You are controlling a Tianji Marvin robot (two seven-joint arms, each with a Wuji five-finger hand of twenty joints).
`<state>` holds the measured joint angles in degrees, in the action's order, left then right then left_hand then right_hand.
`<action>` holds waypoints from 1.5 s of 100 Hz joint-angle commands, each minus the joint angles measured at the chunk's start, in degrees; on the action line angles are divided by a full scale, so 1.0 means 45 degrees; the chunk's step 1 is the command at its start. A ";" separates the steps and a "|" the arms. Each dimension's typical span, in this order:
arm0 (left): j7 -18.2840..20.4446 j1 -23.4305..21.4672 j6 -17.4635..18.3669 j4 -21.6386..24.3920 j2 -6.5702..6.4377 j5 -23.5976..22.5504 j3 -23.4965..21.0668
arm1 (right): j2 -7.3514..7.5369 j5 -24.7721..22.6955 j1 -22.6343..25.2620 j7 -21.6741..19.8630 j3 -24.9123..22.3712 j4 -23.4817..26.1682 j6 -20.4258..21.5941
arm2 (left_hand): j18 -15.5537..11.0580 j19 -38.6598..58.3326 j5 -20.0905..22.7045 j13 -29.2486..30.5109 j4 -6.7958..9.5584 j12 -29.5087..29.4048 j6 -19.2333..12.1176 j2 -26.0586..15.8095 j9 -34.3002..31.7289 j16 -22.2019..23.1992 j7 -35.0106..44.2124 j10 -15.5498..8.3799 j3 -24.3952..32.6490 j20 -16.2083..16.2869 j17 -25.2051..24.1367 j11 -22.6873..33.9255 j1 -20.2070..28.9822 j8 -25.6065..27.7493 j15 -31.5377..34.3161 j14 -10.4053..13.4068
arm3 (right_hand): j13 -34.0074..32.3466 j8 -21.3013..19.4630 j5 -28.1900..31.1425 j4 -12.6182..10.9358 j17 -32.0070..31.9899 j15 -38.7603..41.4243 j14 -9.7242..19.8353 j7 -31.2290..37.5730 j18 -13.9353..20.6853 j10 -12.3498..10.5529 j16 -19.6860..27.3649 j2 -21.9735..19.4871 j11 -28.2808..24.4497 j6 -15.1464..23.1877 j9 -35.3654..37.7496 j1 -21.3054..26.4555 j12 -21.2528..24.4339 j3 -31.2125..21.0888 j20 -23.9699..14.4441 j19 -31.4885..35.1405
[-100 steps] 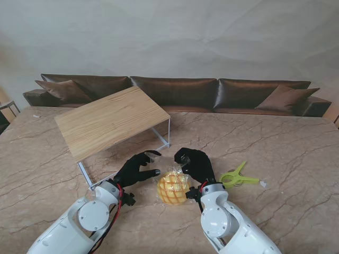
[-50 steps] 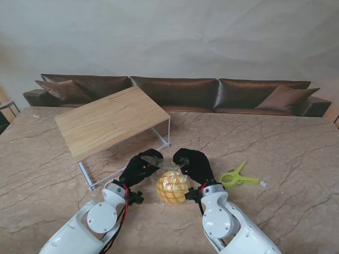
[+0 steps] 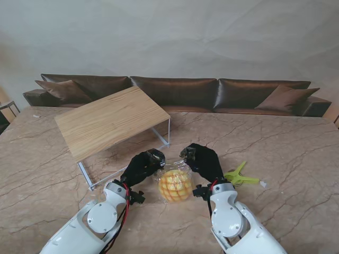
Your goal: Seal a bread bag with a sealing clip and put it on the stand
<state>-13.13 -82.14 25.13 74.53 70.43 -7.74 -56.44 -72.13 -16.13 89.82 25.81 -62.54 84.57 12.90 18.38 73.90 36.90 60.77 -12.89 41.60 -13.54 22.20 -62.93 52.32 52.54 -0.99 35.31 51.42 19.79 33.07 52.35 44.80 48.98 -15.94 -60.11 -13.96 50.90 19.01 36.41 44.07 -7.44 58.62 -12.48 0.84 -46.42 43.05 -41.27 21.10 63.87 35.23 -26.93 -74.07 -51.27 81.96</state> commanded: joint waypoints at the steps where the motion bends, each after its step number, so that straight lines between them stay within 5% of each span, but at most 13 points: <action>1: 0.0122 0.0001 -0.0038 -0.0028 0.0007 -0.0021 -0.0061 | 0.0101 0.1173 0.0319 -0.0533 -0.0205 0.0441 0.0264 | 0.0182 0.0588 0.1382 0.0375 0.0979 -0.0176 -0.1543 -0.1549 -0.0269 -0.0092 0.1821 0.0058 0.0487 0.0309 0.0051 0.0387 0.0620 0.1384 0.0182 -0.0010 | 0.1852 -0.0653 0.0101 -0.0200 -0.1980 -0.0924 0.0314 -0.0413 0.0175 -0.0347 0.0265 0.0018 0.0707 0.0401 -0.1804 0.0553 -0.0312 -0.0831 -0.0048 -0.1529; 12: -0.0001 0.0008 0.0106 -0.0066 0.0009 -0.0239 -0.0054 | 0.0212 0.2554 0.0764 -0.1454 -0.0717 0.1005 0.0382 | 0.0126 0.0478 0.1466 0.0364 0.0967 0.0104 -0.1609 -0.1595 -0.0317 -0.0079 0.1976 -0.0185 0.0431 0.0249 0.0019 0.0731 0.0675 0.1804 0.0138 0.0109 | 0.3885 -0.0995 0.0002 -0.0640 -0.4017 -0.1402 0.0252 -0.0615 0.0250 -0.0288 0.0646 -0.0176 0.0443 0.0175 -0.3400 0.0001 -0.0130 -0.1529 -0.0164 -0.3126; 21: -0.0045 0.0016 0.0225 -0.0096 0.0001 -0.0373 -0.0023 | 0.0367 0.2939 0.1038 -0.2091 -0.1094 0.1382 0.0379 | -0.0021 0.0475 0.1425 0.0332 0.1034 0.0462 -0.1651 -0.1677 -0.0239 -0.0040 0.2011 -0.0471 0.0419 0.0183 0.0037 0.1142 0.0604 0.2220 0.0166 0.0176 | 0.4890 -0.0460 -0.1566 -0.0596 -0.5283 -0.2511 0.0269 -0.0794 0.0102 -0.0377 0.1536 0.0095 0.0821 -0.0141 -0.4469 -0.2054 0.0445 -0.1133 0.0425 -0.4999; 33: -0.0264 0.0008 0.0397 -0.0123 0.0022 -0.0628 0.0001 | 0.0428 0.3306 0.1231 -0.2380 -0.1477 0.1902 -0.0122 | -0.0120 0.0455 0.1434 0.0289 0.1058 0.0646 -0.1681 -0.1672 -0.0213 -0.0012 0.1982 -0.0564 0.0409 0.0135 -0.0005 0.1299 0.0577 0.2371 0.0190 0.0199 | 0.4773 -0.0328 -0.2024 -0.1399 -0.5346 -0.3528 0.0226 -0.1311 -0.0099 -0.0163 0.2323 -0.1244 0.1376 -0.0774 -0.4755 -0.4191 0.1009 0.0528 0.0489 -0.5492; 59: -0.0712 -0.0032 0.0646 -0.0087 0.0004 -0.1420 -0.0051 | 0.0570 0.3975 0.1171 -0.3270 -0.2101 0.3094 -0.2076 | -0.0176 0.0479 0.1461 0.0211 0.0986 0.0777 -0.1832 -0.1609 -0.0174 0.0003 0.1893 -0.0675 0.0425 0.0088 -0.0032 0.1261 0.0553 0.2528 0.0187 0.0306 | 0.4164 -0.0929 -0.1591 -0.2061 -0.4988 -0.4117 0.0071 -0.2397 -0.0143 0.0159 0.2847 -0.3352 0.1542 -0.1470 -0.4443 -0.5482 0.1426 0.2364 0.0719 -0.5223; 75: -0.0920 0.0046 0.0816 -0.0253 0.0032 -0.1667 0.0002 | 0.0575 0.4563 0.0857 -0.3755 -0.2143 0.3592 -0.3674 | -0.0213 0.0411 0.1576 0.0146 0.0932 0.0818 -0.1864 -0.1552 -0.0158 -0.0020 0.1862 -0.0672 0.0429 0.0039 -0.0082 0.1196 0.0608 0.2584 0.0121 0.0266 | 0.3953 -0.1055 -0.1138 -0.2030 -0.4870 -0.4029 -0.0223 -0.2716 -0.0184 0.0395 0.2847 -0.4352 0.1656 -0.1709 -0.4027 -0.5534 0.1488 0.3103 0.0681 -0.4658; 79: -0.1000 0.0074 0.0854 -0.0306 0.0044 -0.1758 0.0030 | 0.0645 0.4660 0.0761 -0.4185 -0.2152 0.3649 -0.4035 | -0.0213 0.0407 0.1606 0.0142 0.0919 0.0836 -0.1906 -0.1546 -0.0174 -0.0022 0.1859 -0.0703 0.0418 0.0032 -0.0081 0.1197 0.0607 0.2600 0.0113 0.0288 | 0.4219 -0.2102 -0.1343 -0.2728 -0.5017 -0.4212 -0.0197 -0.3813 -0.0067 0.0369 0.2987 -0.4469 0.1853 -0.1985 -0.4347 -0.5951 0.1584 0.3297 0.0945 -0.4636; 85: -0.1075 0.0109 0.0900 -0.0376 0.0056 -0.1848 0.0068 | 0.0797 0.4627 0.0592 -0.4911 -0.2149 0.3664 -0.4518 | -0.0220 0.0403 0.1581 0.0135 0.0910 0.0847 -0.1905 -0.1574 -0.0162 -0.0025 0.1827 -0.0701 0.0402 0.0025 -0.0082 0.1181 0.0611 0.2611 0.0103 0.0294 | 0.4653 -0.2417 -0.2223 -0.2910 -0.5166 -0.4449 -0.0192 -0.4616 0.0118 0.0323 0.3095 -0.4131 0.2005 -0.2288 -0.4909 -0.5959 0.1667 0.3955 0.1055 -0.4701; 111: -0.1446 0.0156 0.0946 -0.0488 0.0057 -0.2443 0.0105 | 0.1568 0.3638 0.0093 -0.7878 -0.1908 0.3507 -0.5399 | -0.0291 0.0397 0.1574 0.0134 0.0885 0.0898 -0.1915 -0.1558 -0.0165 -0.0019 0.1719 -0.0736 0.0373 0.0001 -0.0078 0.1149 0.0594 0.2581 0.0102 0.0336 | 0.6178 -0.0822 -0.6466 -0.2934 -0.5774 -0.5481 -0.0159 -0.6620 0.0534 0.0038 0.3556 -0.3244 0.2468 -0.3822 -0.7416 -0.4839 0.2132 0.7172 0.1021 -0.5222; 130: -0.1682 0.0194 0.1055 -0.0607 0.0102 -0.2628 0.0188 | 0.1760 0.1890 -0.0075 -0.8014 -0.1354 0.3178 -0.5345 | -0.0344 0.0381 0.1561 0.0069 0.0854 0.0908 -0.1921 -0.1531 -0.0139 -0.0025 0.1652 -0.0749 0.0377 -0.0014 -0.0136 0.1080 0.0593 0.2505 0.0073 0.0300 | 0.6696 0.0123 -0.8097 -0.2911 -0.5908 -0.5164 0.0130 -0.6482 0.0712 0.0011 0.3343 -0.2425 0.1509 -0.4609 -0.8504 -0.3114 0.1802 0.8440 0.0553 -0.5400; 136: -0.1797 0.0212 0.1132 -0.0684 0.0119 -0.2743 0.0231 | 0.1756 0.1524 -0.0105 -0.7883 -0.1167 0.3065 -0.5394 | -0.0344 0.0373 0.1549 0.0047 0.0835 0.0909 -0.1973 -0.1545 -0.0138 -0.0031 0.1619 -0.0767 0.0348 -0.0017 -0.0143 0.1057 0.0582 0.2470 0.0056 0.0356 | 0.6527 0.0356 -0.8342 -0.2831 -0.5730 -0.4731 0.0149 -0.6308 0.0748 -0.0067 0.3121 -0.2172 0.0557 -0.4821 -0.8391 -0.2737 0.1334 0.8127 0.0485 -0.5322; 144: -0.1871 0.0222 0.1261 -0.0787 0.0145 -0.2764 0.0279 | 0.1684 0.1345 -0.0161 -0.7514 -0.0935 0.2799 -0.5313 | -0.0400 0.0319 0.1563 -0.0044 0.0809 0.0907 -0.1960 -0.1530 -0.0096 -0.0049 0.1616 -0.0781 0.0333 -0.0038 -0.0208 0.1008 0.0611 0.2434 -0.0006 0.0332 | 0.6279 0.0734 -0.8172 -0.1920 -0.5487 -0.3728 0.0236 -0.5803 0.0721 -0.0371 0.2490 0.0324 -0.0937 -0.4770 -0.7805 -0.4105 -0.0003 0.2742 0.0488 -0.5062; 150: -0.1925 0.0242 0.1348 -0.0871 0.0149 -0.2853 0.0316 | 0.1632 0.1437 -0.0202 -0.7345 -0.0822 0.2605 -0.5155 | -0.0427 0.0282 0.1557 -0.0088 0.0781 0.0911 -0.1981 -0.1541 -0.0062 -0.0063 0.1594 -0.0817 0.0287 -0.0053 -0.0234 0.0965 0.0637 0.2398 -0.0053 0.0359 | 0.6175 0.0638 -0.7487 -0.1710 -0.5483 -0.2713 0.0261 -0.5272 0.0661 -0.0568 0.1801 0.1048 -0.1871 -0.4434 -0.7170 -0.4210 -0.1083 0.1684 0.0558 -0.4959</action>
<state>-21.62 -80.78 30.74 71.00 70.64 -20.23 -55.29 -64.00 -10.28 88.74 -7.26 -66.61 97.38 -11.08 17.83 73.91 36.90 60.67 -12.90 44.73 -14.04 22.10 -62.91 52.31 50.94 -1.80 35.54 51.61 19.58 36.11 52.35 50.56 48.83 -15.60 -31.01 -11.63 15.15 9.46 11.53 28.13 -7.78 32.62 -10.45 0.43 -35.62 43.85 -45.36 -0.49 28.54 18.31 -27.70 -60.88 -48.07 58.31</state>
